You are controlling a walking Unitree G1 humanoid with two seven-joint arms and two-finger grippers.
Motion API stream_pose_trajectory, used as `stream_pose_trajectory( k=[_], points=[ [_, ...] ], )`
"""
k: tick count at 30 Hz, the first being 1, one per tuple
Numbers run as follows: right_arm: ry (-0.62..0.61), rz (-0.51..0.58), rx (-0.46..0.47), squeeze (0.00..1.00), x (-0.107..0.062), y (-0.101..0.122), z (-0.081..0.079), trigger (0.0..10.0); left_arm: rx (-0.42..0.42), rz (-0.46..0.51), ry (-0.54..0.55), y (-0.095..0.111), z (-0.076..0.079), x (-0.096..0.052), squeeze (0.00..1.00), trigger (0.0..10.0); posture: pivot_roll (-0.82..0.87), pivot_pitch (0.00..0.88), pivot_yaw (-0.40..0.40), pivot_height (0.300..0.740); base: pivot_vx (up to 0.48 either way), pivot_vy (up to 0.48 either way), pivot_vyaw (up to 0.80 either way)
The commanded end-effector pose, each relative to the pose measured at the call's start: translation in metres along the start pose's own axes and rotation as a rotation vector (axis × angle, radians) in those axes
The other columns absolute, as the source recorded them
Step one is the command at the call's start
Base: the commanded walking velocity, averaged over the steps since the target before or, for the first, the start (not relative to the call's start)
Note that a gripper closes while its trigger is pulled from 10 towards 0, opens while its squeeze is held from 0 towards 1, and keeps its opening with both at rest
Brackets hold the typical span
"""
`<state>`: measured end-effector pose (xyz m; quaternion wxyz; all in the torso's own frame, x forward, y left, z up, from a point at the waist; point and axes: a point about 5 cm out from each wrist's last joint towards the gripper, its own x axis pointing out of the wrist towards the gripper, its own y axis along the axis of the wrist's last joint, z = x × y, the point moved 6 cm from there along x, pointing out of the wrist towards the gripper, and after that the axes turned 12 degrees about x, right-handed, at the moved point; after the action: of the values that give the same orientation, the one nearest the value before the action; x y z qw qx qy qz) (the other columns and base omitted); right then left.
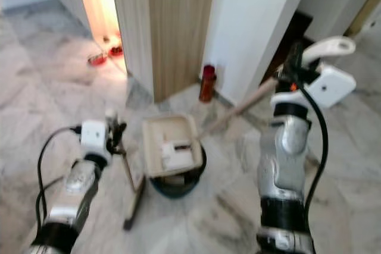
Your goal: Sweep floor
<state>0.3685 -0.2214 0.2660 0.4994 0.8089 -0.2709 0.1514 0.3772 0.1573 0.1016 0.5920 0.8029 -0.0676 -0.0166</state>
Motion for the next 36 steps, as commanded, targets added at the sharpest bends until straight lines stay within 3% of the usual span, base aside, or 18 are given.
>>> stream_pose_trajectory(
  k=[1,7,16,20,36],
  points=[
    [0.031,0.079,0.045,0.00,0.005,0.020,-0.013,10.0,0.005,0.018,-0.005,0.005,0.000,0.001,0.00,10.0,0.23,0.063,-0.104,0.740,0.322,0.000,0.00],
    [0.033,0.076,0.044,0.00,0.005,0.020,-0.013,10.0,0.005,0.012,0.000,0.003,0.000,0.001,0.00,10.0,0.23,0.066,-0.107,0.740,0.321,0.000,0.00],
    [0.041,0.078,0.046,0.00,0.005,0.020,-0.016,10.0,-0.002,0.016,-0.002,0.003,0.000,0.000,0.00,10.0,0.23,0.067,-0.108,0.740,0.000,0.000,0.00],
    [0.075,0.068,0.047,0.00,0.002,0.018,-0.023,10.0,-0.002,0.014,-0.004,0.003,0.001,0.000,0.00,10.0,0.23,0.067,-0.108,0.740,0.000,0.000,0.00],
    [0.278,0.143,-0.135,0.00,-0.011,0.026,-0.067,10.0,-0.015,0.024,-0.010,0.005,0.004,0.000,0.00,10.0,0.23,0.067,-0.112,0.740,0.000,0.000,0.00]
  ],
)
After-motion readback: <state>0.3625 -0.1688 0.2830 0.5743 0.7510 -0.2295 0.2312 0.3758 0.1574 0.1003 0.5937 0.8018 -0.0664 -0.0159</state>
